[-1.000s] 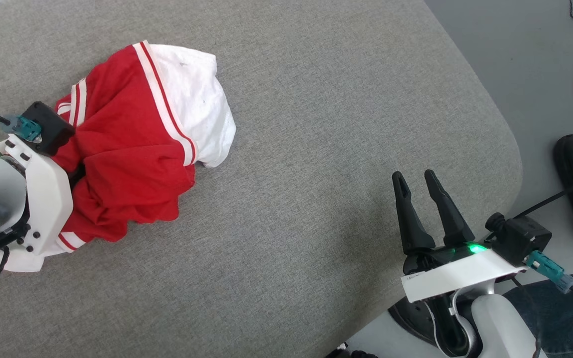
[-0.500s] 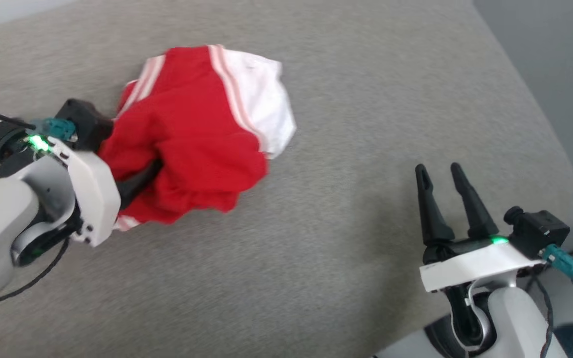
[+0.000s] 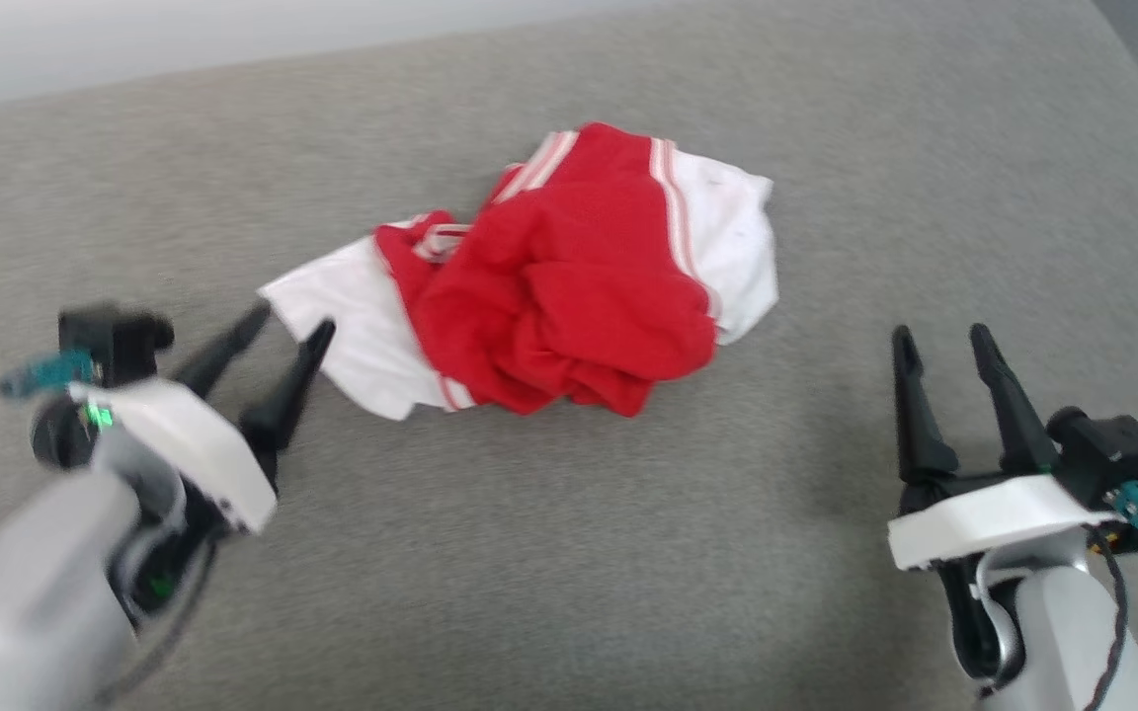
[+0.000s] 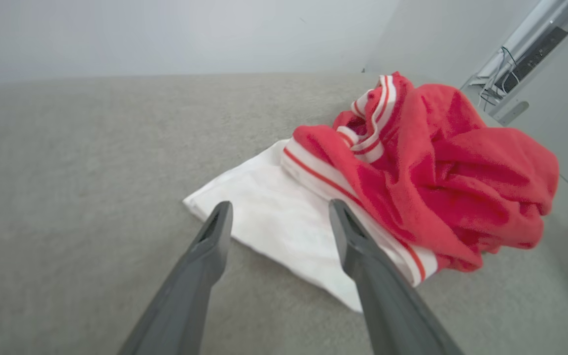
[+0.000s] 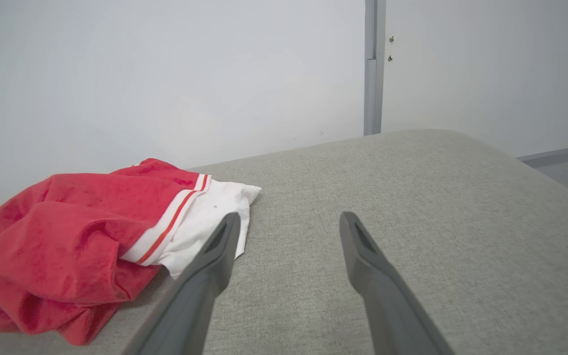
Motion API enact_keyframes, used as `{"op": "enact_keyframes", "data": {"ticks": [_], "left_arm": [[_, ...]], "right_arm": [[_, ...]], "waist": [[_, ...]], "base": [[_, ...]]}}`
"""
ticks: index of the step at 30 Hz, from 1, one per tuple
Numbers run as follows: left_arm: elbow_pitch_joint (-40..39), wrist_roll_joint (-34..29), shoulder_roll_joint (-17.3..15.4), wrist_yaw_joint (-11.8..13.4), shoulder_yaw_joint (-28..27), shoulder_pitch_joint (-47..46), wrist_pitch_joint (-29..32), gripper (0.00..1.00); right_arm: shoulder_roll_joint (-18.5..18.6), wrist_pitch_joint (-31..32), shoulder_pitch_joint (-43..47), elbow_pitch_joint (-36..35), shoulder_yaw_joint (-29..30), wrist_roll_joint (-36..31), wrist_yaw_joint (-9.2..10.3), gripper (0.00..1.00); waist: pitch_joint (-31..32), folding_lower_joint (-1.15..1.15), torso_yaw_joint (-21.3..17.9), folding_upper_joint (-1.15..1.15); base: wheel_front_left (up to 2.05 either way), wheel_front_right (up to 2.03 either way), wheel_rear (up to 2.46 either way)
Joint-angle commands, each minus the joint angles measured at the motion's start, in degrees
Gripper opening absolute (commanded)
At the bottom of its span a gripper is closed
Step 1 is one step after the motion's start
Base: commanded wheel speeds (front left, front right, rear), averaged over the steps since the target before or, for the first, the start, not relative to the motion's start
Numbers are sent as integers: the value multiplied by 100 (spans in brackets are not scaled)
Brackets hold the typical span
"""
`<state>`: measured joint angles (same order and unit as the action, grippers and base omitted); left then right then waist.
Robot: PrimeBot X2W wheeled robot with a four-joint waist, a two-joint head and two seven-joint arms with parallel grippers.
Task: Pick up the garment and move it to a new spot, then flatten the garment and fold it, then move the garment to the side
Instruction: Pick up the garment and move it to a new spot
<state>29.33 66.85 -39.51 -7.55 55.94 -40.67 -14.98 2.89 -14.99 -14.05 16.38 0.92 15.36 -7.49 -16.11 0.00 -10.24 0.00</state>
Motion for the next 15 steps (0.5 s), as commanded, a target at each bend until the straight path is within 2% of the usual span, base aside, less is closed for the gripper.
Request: {"op": "enact_keyframes", "data": {"ticks": [1, 3, 4, 5, 8, 9, 15], "left_arm": [[81, -177, 173, 12, -238, 400, -24, 100], [195, -390, 399, 12, -906, 851, -25, 100], [195, -390, 399, 12, -906, 851, -25, 100], [254, -714, 649, 12, -1619, 1330, -26, 100], [170, -1303, 1009, 12, -2675, 2059, -26, 100], [170, -1303, 1009, 12, -2675, 2059, -26, 100], [-350, -2687, 1501, 12, -4220, 3212, -27, 100]], "right_arm": [[9, -27, 113, 19, 100, -56, 0, 100], [7, -27, 167, 34, 225, -160, 0, 100], [7, -27, 167, 34, 225, -160, 0, 100], [8, -27, 268, 41, 349, -244, 0, 100], [9, -27, 430, 43, 512, -329, 0, 100], [9, -27, 430, 43, 512, -329, 0, 100], [9, -27, 717, -14, 807, -452, 0, 100]], "waist": [[284, 0, 403, 0], [356, 0, 573, 0], [356, 0, 573, 0], [430, 0, 737, 0], [543, 0, 927, 0], [543, 0, 927, 0], [755, 0, 1143, 0]], "base": [[0, 0, 0], [0, 0, 0], [0, 0, 0], [0, 0, 0], [0, 0, 0], [0, 0, 0], [0, 0, 0]]}}
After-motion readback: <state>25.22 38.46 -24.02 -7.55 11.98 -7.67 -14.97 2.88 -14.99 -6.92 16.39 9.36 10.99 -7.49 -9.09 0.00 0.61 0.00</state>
